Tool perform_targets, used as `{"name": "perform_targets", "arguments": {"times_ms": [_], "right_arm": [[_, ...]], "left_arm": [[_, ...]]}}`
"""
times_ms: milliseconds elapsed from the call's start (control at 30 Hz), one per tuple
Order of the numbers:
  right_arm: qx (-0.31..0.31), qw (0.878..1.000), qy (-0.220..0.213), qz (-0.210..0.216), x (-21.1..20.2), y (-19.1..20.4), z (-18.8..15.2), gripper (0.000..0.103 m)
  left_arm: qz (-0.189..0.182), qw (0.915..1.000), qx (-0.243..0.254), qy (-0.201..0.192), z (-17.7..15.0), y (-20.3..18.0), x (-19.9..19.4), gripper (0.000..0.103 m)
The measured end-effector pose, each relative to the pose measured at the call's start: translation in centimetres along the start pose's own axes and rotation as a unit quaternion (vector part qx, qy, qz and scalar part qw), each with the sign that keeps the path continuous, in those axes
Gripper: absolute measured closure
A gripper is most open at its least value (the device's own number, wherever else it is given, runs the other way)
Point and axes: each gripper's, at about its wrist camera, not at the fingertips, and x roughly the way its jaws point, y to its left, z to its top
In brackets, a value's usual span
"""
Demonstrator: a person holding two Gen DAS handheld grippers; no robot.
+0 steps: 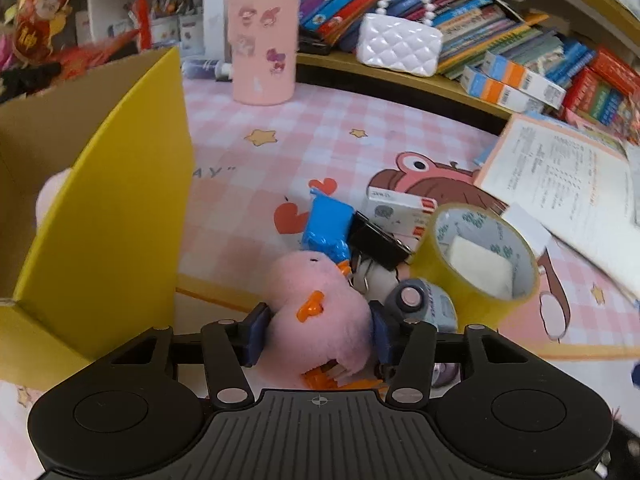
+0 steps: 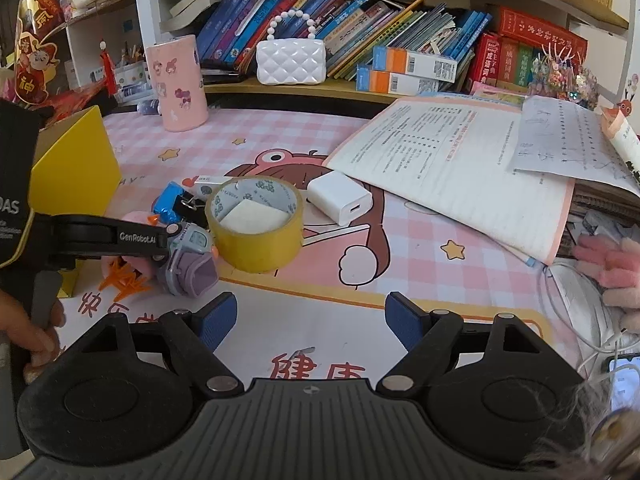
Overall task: Organize objects
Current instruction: 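Grasp the grey-purple toy car with the right tool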
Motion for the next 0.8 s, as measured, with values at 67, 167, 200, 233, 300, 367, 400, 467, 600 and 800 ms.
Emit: {"name": "perform_targets", "arguments": {"times_ms": [67, 167, 200, 233, 300, 367, 400, 467, 600, 800], "right_arm": [[-0.002, 1.0, 0.001, 0.003, 0.2, 0.1, 0.1, 0.023], [-0.005, 1.0, 0.001, 0.009, 0.5, 0.5, 0.3, 0.023], [-0.006, 1.0, 0.001, 0.012, 0.6, 0.7, 0.3, 0.023], [-0.008, 1.0, 0.001, 0.016, 0.8, 0.9, 0.4, 0.023], [-0.013, 1.0, 0.004, 0.028, 1.3, 1.4, 0.7, 0.023], [-0.021, 0.999, 0.009, 0.046, 1.9, 2.2, 1.0, 0.023], [-0.027, 0.998, 0.012, 0.059, 2.3, 2.7, 1.1, 0.025], [-0.035, 0.996, 0.019, 0.084, 3.1, 4.0, 1.5, 0.026], [-0.052, 0.993, 0.028, 0.101, 5.3, 6.5, 1.9, 0.027], [-0.088, 0.991, 0.024, 0.093, 8.4, 9.1, 2.1, 0.033]], "left_arm": [[-0.004, 0.9998, 0.007, -0.017, -0.6, -0.1, -1.5, 0.054], [-0.017, 0.999, 0.019, -0.037, -1.8, 0.0, -4.7, 0.054], [-0.02, 0.9988, 0.021, -0.039, -2.2, 0.2, -5.6, 0.053], [-0.021, 0.9987, 0.022, -0.04, -2.8, 0.4, -6.6, 0.053], [-0.022, 0.9987, 0.018, -0.042, -4.0, 1.1, -8.2, 0.053], [-0.024, 0.9988, -0.001, -0.043, -5.3, 2.3, -9.5, 0.053], [-0.023, 0.9987, -0.011, -0.044, -5.7, 3.0, -10.0, 0.053], [-0.013, 0.9986, -0.024, -0.045, -6.3, 3.9, -10.6, 0.053], [0.008, 0.9975, -0.047, -0.052, -7.2, 5.2, -12.1, 0.053], [0.034, 0.9953, -0.068, -0.059, -8.7, 7.0, -13.7, 0.053]]}}
